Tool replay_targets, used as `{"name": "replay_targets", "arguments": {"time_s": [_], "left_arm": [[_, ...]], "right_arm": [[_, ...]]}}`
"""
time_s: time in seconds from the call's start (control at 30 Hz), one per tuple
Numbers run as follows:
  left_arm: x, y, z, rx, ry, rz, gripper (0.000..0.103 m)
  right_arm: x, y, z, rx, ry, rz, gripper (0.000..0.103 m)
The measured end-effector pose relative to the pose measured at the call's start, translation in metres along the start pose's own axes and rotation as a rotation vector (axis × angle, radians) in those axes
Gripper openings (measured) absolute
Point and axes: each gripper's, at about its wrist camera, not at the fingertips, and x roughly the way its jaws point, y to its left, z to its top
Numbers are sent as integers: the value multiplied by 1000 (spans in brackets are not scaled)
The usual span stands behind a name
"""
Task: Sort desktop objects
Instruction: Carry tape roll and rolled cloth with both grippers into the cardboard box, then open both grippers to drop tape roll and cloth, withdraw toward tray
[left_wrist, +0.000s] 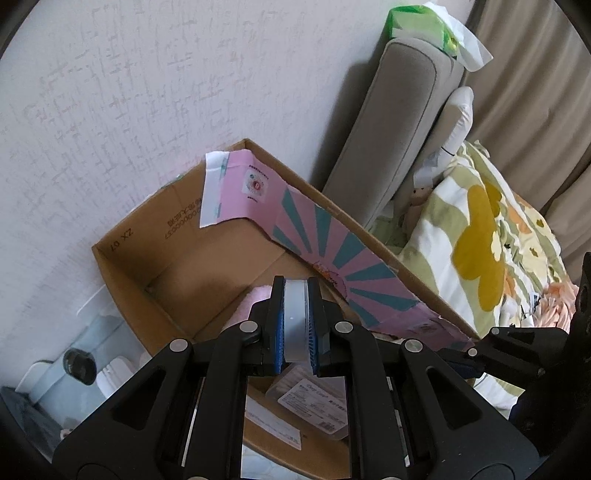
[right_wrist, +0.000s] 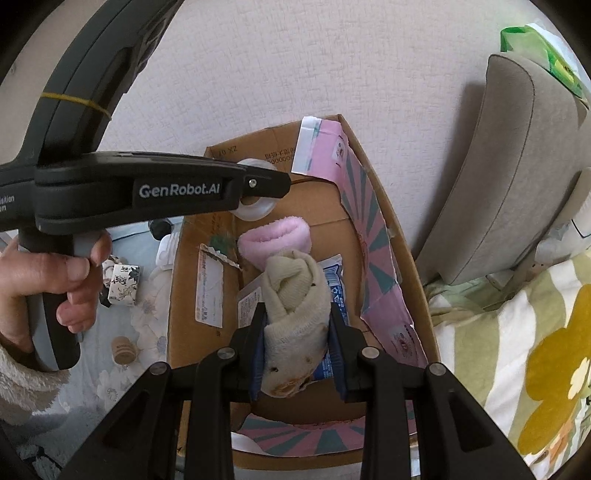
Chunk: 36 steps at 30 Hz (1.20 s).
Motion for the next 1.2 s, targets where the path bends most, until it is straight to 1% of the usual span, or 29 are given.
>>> {"name": "replay_targets", "arguments": {"time_s": [0.27, 0.37, 0.43, 0.5, 0.53, 0.57, 0.6, 0.73, 0.77, 0.8, 0.83, 0.87, 0.9, 0.97, 1.07, 1.2], "left_arm": [[2, -2, -3, 6, 8, 5, 9], [0, -2, -3, -4, 15, -13, 9], [0, -4, -2, -5, 30, -17, 9], [-1, -7, -3, 8, 30, 12, 10], [-2, -10, -4, 24, 29, 33, 10], [-3, -12, -5, 35, 25, 46, 11], [-4, -13, -5, 43, 20, 53, 11], [-8, -16, -12, 58, 10, 70, 12], [-9, -17, -13, 58, 7, 72, 16], [-10, -17, -14, 57, 3, 74, 30], [-11, -16, -15, 55, -1, 75, 48], [-12, -16, -16, 52, -4, 76, 103], [-14, -15, -17, 48, -28, 72, 103], [-15, -15, -19, 48, -41, 62, 103], [-20, -15, -21, 57, -40, 71, 103], [-31, -14, -25, 52, -50, 55, 103]], "right_arm": [[2, 2, -2, 1, 8, -3, 28], [0, 3, -2, 1, 5, 12, 30], [-2, 4, -2, 1, -4, 8, 36], [-4, 4, -2, 4, -10, 7, 58], [-5, 4, -2, 8, -17, 7, 63], [-6, 4, -2, 12, -23, 9, 70], [-8, 5, -3, 16, -28, 10, 74], [-12, 7, -5, 17, -39, -6, 75], [-13, 8, -6, 17, -41, -11, 75], [-15, 9, -6, 16, -44, -13, 75], [-16, 10, -7, 17, -47, -14, 75], [-17, 11, -8, 20, -53, -15, 75], [-19, 12, -8, 23, -55, -15, 75], [-20, 13, -10, 28, -55, -17, 75], [-23, 18, -13, 18, -58, -29, 75], [-26, 23, -15, 4, -60, -53, 75]]}}
